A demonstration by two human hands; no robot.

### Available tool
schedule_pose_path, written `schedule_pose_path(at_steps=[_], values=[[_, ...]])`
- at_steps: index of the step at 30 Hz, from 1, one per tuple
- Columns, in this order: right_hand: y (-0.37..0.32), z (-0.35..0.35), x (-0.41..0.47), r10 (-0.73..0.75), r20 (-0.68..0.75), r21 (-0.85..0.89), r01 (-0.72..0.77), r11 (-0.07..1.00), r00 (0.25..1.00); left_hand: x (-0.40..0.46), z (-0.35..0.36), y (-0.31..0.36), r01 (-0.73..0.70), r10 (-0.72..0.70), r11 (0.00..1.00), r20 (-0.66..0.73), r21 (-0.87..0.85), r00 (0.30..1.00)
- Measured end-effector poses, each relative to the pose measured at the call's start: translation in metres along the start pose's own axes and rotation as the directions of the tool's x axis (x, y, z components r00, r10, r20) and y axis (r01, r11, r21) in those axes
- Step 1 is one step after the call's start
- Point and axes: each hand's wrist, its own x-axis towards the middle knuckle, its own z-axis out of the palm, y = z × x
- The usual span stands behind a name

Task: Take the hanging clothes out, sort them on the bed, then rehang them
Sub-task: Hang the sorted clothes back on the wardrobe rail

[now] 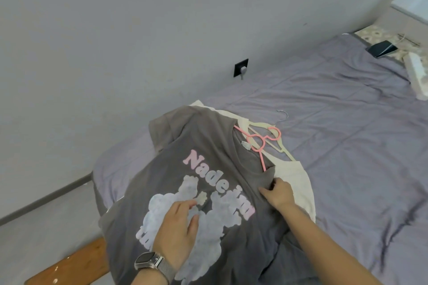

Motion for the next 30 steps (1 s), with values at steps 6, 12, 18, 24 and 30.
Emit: schedule_pose_path(at_steps=[6,12,18,24,30], values=[[-0.021,-0.003,-0.043,-0.251,0.04,0.078,0.248,0.966,0.967,0.002,-0.008,0.006,-0.054,0.053,0.999,-0.114,-0.004,0.992],[-0.006,-0.057,-0.093,-0.468,0.522,0.425,0.259,0.868,0.713,0.03,-0.044,-0.009,-0.157,0.235,0.951,-0.293,0.266,0.927],[0.004,-0.091,-0.07,-0.481,0.608,0.442,0.233,0.866,0.631,0.035,-0.041,-0.026,-0.152,0.244,0.868,-0.14,0.473,0.96],[0.028,-0.081,0.015,0.173,-0.067,0.222,-0.154,0.963,0.983,0.021,-0.032,-0.026,-0.166,0.269,0.87,-0.166,0.464,0.949],[0.014,-0.052,0.015,0.173,-0.054,0.182,-0.16,0.97,0.983,0.014,-0.033,-0.03,-0.202,0.33,0.87,-0.227,0.45,0.916]])
